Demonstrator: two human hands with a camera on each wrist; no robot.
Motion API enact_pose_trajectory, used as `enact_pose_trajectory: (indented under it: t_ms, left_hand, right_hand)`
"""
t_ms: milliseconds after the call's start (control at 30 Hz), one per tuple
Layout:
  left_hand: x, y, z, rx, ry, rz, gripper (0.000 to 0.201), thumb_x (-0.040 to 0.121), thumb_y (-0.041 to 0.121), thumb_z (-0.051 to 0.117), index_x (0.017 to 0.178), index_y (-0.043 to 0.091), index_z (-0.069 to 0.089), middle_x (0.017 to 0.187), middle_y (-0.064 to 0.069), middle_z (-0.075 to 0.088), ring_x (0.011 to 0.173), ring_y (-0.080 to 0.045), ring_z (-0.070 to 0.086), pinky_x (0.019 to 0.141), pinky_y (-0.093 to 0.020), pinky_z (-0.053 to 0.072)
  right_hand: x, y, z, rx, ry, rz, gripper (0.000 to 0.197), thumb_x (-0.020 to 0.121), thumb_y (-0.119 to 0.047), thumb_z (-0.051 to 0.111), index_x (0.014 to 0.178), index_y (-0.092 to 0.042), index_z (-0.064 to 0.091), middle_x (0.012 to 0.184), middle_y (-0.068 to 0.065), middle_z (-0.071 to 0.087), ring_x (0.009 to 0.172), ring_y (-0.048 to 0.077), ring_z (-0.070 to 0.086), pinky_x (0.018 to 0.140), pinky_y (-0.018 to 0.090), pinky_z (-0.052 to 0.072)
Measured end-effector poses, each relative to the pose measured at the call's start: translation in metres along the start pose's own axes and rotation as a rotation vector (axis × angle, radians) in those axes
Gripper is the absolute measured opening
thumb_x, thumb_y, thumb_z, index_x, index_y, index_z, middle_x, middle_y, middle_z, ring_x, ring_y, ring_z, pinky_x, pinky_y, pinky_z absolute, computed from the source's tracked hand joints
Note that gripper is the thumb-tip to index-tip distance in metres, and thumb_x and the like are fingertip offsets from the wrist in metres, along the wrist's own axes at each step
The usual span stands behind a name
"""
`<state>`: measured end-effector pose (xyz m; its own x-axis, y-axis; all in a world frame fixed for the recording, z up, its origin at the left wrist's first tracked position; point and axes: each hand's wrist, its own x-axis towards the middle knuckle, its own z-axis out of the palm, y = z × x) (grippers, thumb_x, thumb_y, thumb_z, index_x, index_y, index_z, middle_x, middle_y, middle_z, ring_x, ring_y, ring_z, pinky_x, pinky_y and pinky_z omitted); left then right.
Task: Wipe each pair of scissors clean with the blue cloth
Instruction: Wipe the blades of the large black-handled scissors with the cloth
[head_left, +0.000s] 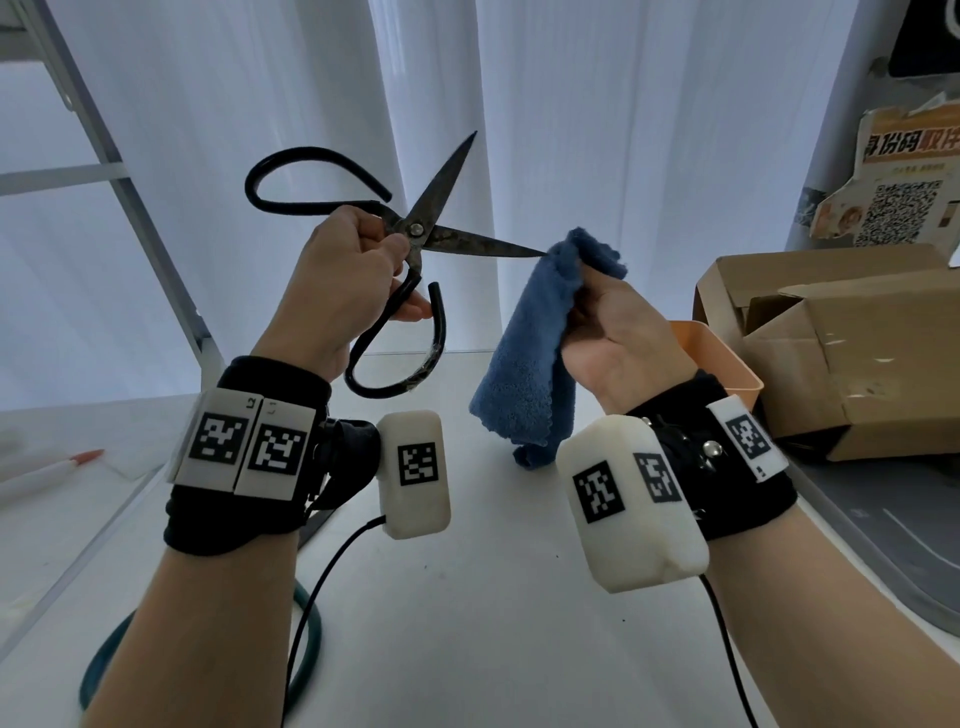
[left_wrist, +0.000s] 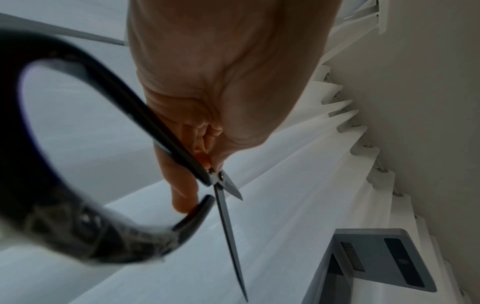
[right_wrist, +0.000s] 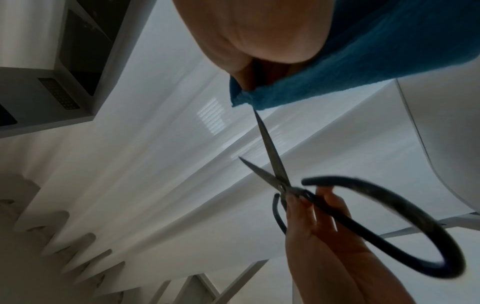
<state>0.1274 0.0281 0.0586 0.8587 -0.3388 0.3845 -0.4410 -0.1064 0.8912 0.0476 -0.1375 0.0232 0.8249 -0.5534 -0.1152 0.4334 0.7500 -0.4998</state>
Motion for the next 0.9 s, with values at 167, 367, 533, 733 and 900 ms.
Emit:
enact_pose_trajectory:
  t_ms: [167, 367, 533, 733, 900]
  left_hand:
    - [0.003, -0.002, -0.009, -0.023, 0.038, 0.004, 0.020, 0.105, 0.012, 0.047, 0.122, 0.003, 0.050, 0.085, -0.002, 0.051, 0.050, -0.010, 0.066, 0.059, -0.025, 0.059]
    - [0.003, -0.001, -0.004, -0.031, 0.027, 0.004, 0.020, 0.105, 0.012, 0.048, 0.122, 0.002, 0.051, 0.083, -0.001, 0.051, 0.051, -0.012, 0.066, 0.059, -0.025, 0.058]
    - [0.001, 0.000, 0.002, -0.057, 0.053, 0.003, 0.020, 0.104, 0.012, 0.048, 0.121, 0.003, 0.051, 0.084, 0.002, 0.054, 0.051, -0.011, 0.067, 0.067, -0.030, 0.062]
    - [-0.005, 0.003, 0.021, -0.090, 0.046, 0.009, 0.002, 0.104, 0.013, 0.048, 0.103, 0.012, 0.050, 0.091, -0.002, 0.054, 0.054, -0.013, 0.069, 0.063, -0.027, 0.061]
    - [-0.008, 0.004, 0.031, -0.105, 0.015, 0.014, 0.003, 0.103, 0.012, 0.048, 0.101, 0.012, 0.050, 0.083, -0.001, 0.055, 0.057, -0.018, 0.072, 0.067, -0.032, 0.062]
  right_hand:
    - [0.021, -0.010, -0.007, -0.036, 0.030, 0.085, 0.022, 0.103, -0.027, 0.048, 0.090, -0.011, 0.055, 0.088, 0.002, 0.056, 0.079, 0.009, 0.058, 0.078, 0.017, 0.052]
    - [0.016, 0.000, -0.015, -0.073, 0.016, -0.029, 0.021, 0.101, -0.027, 0.056, 0.091, -0.010, 0.065, 0.079, 0.005, 0.073, 0.080, 0.016, 0.071, 0.070, 0.032, 0.056]
    - [0.003, -0.001, -0.006, -0.020, -0.144, 0.037, 0.025, 0.105, -0.023, 0.046, 0.099, -0.007, 0.065, 0.091, 0.011, 0.070, 0.087, 0.025, 0.067, 0.078, 0.040, 0.054]
    - [-0.008, -0.001, 0.000, 0.159, -0.279, 0.131, 0.023, 0.101, -0.010, 0.042, 0.093, 0.001, 0.061, 0.089, 0.019, 0.067, 0.097, 0.032, 0.063, 0.100, 0.045, 0.049]
    - [-0.016, 0.001, 0.003, 0.192, -0.352, 0.115, 0.040, 0.072, 0.018, 0.026, 0.089, 0.000, 0.057, 0.103, 0.019, 0.061, 0.113, 0.036, 0.059, 0.099, 0.046, 0.051]
